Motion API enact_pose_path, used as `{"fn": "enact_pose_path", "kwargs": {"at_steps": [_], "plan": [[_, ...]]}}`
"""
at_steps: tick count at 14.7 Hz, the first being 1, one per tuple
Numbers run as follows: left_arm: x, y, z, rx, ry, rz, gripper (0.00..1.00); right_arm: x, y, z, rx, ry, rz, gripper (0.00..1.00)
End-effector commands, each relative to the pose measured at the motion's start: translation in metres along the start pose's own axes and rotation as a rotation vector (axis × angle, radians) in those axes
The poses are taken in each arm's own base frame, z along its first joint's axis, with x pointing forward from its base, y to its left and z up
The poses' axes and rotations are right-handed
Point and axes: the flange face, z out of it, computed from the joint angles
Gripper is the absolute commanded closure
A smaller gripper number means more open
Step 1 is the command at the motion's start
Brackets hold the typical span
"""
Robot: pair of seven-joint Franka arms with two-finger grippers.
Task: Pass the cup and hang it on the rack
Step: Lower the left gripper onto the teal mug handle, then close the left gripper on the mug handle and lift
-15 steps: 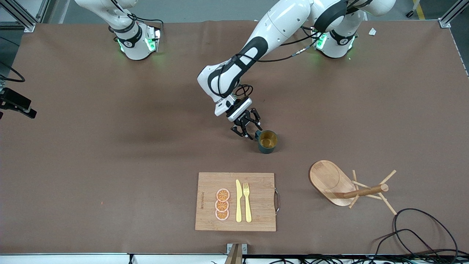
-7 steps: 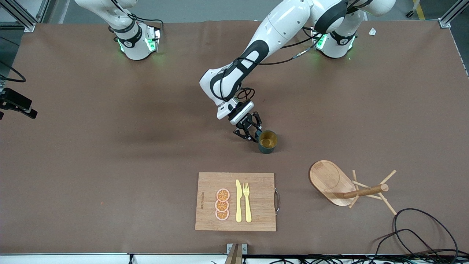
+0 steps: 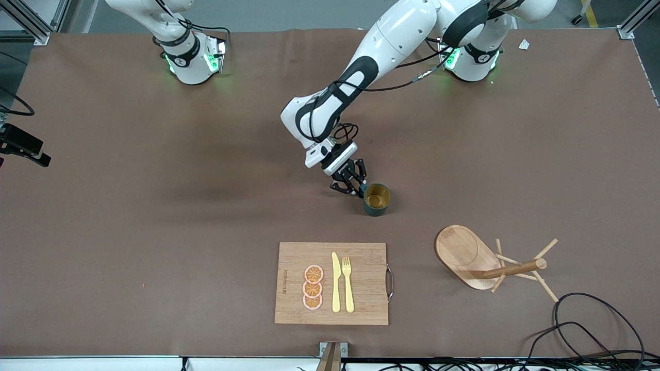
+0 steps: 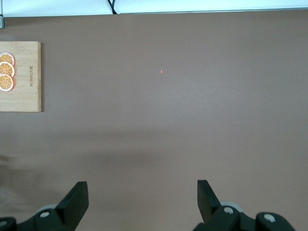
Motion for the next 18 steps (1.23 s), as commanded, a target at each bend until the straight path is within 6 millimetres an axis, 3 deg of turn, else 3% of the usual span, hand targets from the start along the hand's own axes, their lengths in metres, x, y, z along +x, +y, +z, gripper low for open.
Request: {"fn": "enact_pose_path", "kwargs": {"at_steps": [1, 2, 5, 8, 13, 18], "plan": [[0.008, 0.007, 0.0, -0.014, 0.007, -0.021, 0.87, -0.002, -0.011, 0.001, 0.007, 0.001, -0.009, 0.0], [0.011, 0.008, -0.004, -0.018, -0.007, -0.021, 0.95, -0.002, -0.011, 0.001, 0.003, 0.001, -0.008, 0.0], [0.048, 0.025, -0.012, -0.005, -0.084, -0.074, 0.98, -0.002, -0.009, 0.001, -0.001, 0.0, 0.001, 0.0], [0.102, 0.043, -0.016, -0.032, -0.212, -0.174, 0.99, -0.003, -0.004, 0.0, -0.002, 0.0, 0.007, 0.0], [0.197, 0.056, -0.009, -0.04, -0.402, -0.35, 1.0, -0.003, -0.004, 0.0, -0.002, 0.003, 0.007, 0.0], [0.302, 0.049, 0.0, -0.038, -0.649, -0.42, 1.0, -0.002, -0.004, 0.0, -0.002, 0.006, 0.007, 0.0]]}}
